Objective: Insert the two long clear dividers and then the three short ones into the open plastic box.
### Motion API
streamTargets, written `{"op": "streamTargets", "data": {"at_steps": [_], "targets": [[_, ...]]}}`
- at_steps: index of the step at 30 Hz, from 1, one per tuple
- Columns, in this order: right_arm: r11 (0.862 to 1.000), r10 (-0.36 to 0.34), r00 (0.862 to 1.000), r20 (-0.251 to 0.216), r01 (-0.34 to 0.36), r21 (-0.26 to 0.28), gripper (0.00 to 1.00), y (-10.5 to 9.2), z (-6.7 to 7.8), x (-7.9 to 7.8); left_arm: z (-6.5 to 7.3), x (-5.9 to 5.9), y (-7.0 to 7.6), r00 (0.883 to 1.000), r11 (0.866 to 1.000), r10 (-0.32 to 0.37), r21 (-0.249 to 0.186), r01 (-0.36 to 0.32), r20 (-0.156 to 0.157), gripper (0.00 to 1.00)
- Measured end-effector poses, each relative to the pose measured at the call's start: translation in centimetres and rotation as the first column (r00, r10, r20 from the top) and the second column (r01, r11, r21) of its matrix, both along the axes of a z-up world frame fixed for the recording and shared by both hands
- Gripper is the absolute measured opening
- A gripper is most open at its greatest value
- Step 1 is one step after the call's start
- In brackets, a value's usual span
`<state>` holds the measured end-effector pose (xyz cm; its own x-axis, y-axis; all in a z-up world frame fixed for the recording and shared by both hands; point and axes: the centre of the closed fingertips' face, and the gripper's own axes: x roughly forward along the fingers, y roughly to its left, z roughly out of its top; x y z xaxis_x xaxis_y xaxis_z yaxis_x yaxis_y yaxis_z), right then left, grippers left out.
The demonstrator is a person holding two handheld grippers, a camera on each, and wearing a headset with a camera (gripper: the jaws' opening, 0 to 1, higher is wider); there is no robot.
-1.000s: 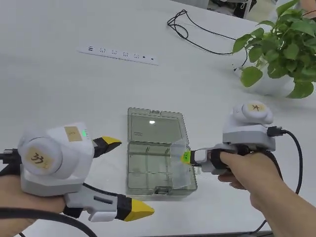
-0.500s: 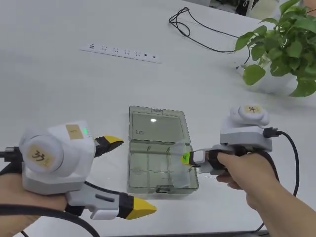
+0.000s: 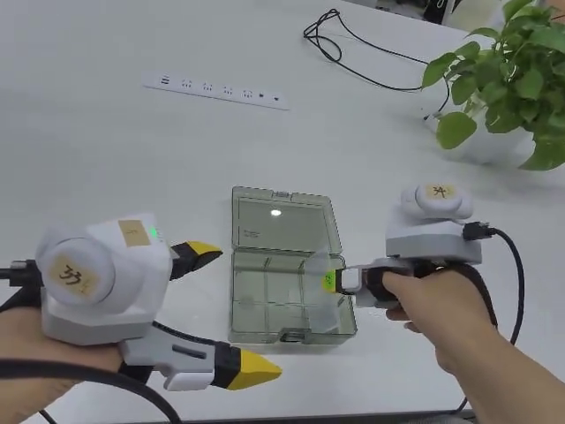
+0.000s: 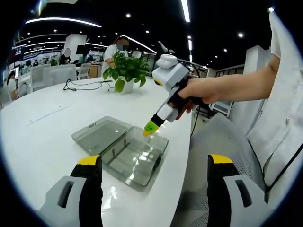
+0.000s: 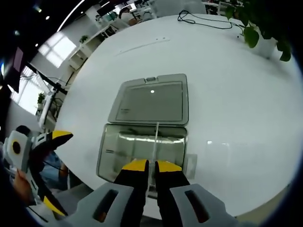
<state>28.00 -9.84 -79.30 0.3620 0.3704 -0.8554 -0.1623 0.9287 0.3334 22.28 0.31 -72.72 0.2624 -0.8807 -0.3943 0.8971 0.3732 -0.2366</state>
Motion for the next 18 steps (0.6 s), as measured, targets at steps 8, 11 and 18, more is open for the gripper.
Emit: {"op": "streamTargets", "data": {"at_steps": [8, 11, 18], "targets": [[0.999, 0.031, 0.999, 0.009, -0.031, 0.005, 0.07, 0.4, -0.1, 0.0, -0.1, -0.1, -0.1, 1.000, 1.000, -0.001, 0.003, 0.001, -0.004, 0.94], [0.999, 0.037, 0.999, 0.015, -0.037, 0.016, 0.08, 0.7, -0.3, 0.0, -0.1, -0.2, -0.1, 1.000, 1.000, -0.002, 0.004, 0.002, -0.004, 0.94], [0.998, 0.056, 0.998, 0.022, -0.057, 0.026, 0.09, 1.3, -1.3, -0.1, -0.1, -0.2, -0.1, 1.000, 1.000, -0.001, 0.009, 0.001, -0.004, 0.94]]}}
